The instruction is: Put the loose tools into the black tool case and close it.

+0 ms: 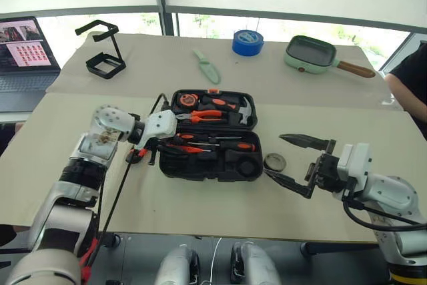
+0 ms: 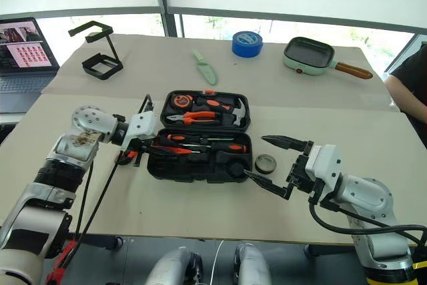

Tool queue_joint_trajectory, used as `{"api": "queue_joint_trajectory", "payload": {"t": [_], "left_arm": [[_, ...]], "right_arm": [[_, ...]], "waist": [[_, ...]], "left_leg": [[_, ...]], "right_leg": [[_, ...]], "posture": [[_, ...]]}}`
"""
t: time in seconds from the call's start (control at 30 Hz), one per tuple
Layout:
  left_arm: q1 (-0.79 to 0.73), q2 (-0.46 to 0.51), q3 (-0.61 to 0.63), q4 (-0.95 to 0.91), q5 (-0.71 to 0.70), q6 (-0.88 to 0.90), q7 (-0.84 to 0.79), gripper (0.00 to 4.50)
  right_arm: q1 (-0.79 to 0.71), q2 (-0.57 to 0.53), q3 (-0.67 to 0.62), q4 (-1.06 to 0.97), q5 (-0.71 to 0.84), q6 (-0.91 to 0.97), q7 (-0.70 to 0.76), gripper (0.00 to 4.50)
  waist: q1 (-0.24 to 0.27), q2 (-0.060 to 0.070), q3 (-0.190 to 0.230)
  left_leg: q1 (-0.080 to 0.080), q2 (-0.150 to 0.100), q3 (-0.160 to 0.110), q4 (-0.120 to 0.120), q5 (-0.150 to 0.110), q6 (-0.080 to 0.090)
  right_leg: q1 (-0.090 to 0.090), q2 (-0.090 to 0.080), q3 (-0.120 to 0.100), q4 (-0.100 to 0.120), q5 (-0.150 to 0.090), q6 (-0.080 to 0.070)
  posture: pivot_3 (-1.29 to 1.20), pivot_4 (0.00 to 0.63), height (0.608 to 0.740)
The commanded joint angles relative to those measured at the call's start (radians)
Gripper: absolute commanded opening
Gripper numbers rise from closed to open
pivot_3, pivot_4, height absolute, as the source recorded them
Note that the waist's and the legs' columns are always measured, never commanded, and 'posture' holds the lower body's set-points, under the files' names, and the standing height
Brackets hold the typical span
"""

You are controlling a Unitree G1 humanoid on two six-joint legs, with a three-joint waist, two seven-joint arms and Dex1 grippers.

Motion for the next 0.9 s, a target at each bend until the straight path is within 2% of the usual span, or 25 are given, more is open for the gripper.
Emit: {"api": "queue_joint_trajectory", "payload": {"t": [0.03, 0.33, 0.67, 0.73, 0.77, 0.9], "left_arm": [[-0.051, -0.019, -0.018, 0.028, 0.03, -0.026, 0.015, 0.43], [-0.062, -0.021, -0.078, 0.073, 0.114, -0.001, 0.015, 0.43], [-0.052, -0.022, -0.121, 0.048, 0.145, 0.057, -0.002, 0.43], [-0.039, -0.019, -0.111, 0.043, 0.137, 0.04, 0.012, 1.43], [-0.037, -0.028, -0.093, 0.044, 0.123, 0.029, 0.034, 1.64], [-0.034, -0.06, -0.029, 0.045, 0.05, -0.036, 0.046, 3.06]], "right_arm": [[-0.002, 0.006, -0.006, -0.044, 0.018, 0.005, -0.019, 4.5], [0.015, 0.026, 0.003, -0.06, 0.012, -0.001, -0.047, 4.5], [0.016, 0.042, 0.024, -0.068, 0.004, -0.004, -0.065, 4.5], [0.015, 0.043, 0.025, -0.066, 0.005, -0.004, -0.067, 4.5], [0.014, 0.044, 0.027, -0.065, 0.005, -0.004, -0.067, 4.5], [0.013, 0.045, 0.036, -0.066, 0.006, -0.001, -0.068, 4.5]], "waist": [[0.0, 0.0, 0.0], [-0.001, 0.0, 0.0], [-0.001, 0.001, 0.0], [-0.001, 0.001, -0.001], [-0.002, 0.001, -0.001], [0.002, 0.003, -0.002]], "left_leg": [[0.0, 0.0, 0.0, 0.0, 0.0, 0.0], [0.001, 0.0, 0.0, 0.001, -0.001, 0.001], [0.002, 0.0, 0.0, 0.002, -0.001, 0.002], [0.002, 0.0, 0.0, 0.003, -0.002, 0.003], [0.002, 0.0, 0.0, 0.003, -0.002, 0.003], [0.002, 0.0, 0.0, 0.004, -0.002, 0.003]], "right_leg": [[0.0, 0.0, 0.0, 0.0, 0.0, 0.0], [0.0, 0.0, 0.001, 0.0, 0.0, 0.0], [0.002, 0.0, 0.002, 0.001, 0.0, 0.001], [0.002, 0.0, 0.002, 0.001, 0.0, 0.001], [0.002, 0.0, 0.002, 0.001, 0.0, 0.001], [0.002, 0.0, 0.003, 0.001, 0.001, 0.001]], "posture": [[0.0, 0.15, 0.74], [0.0, 0.15, 0.74], [0.0, 0.15, 0.74], [0.0, 0.15, 0.74], [0.0, 0.15, 0.74], [0.0, 0.15, 0.74]]}}
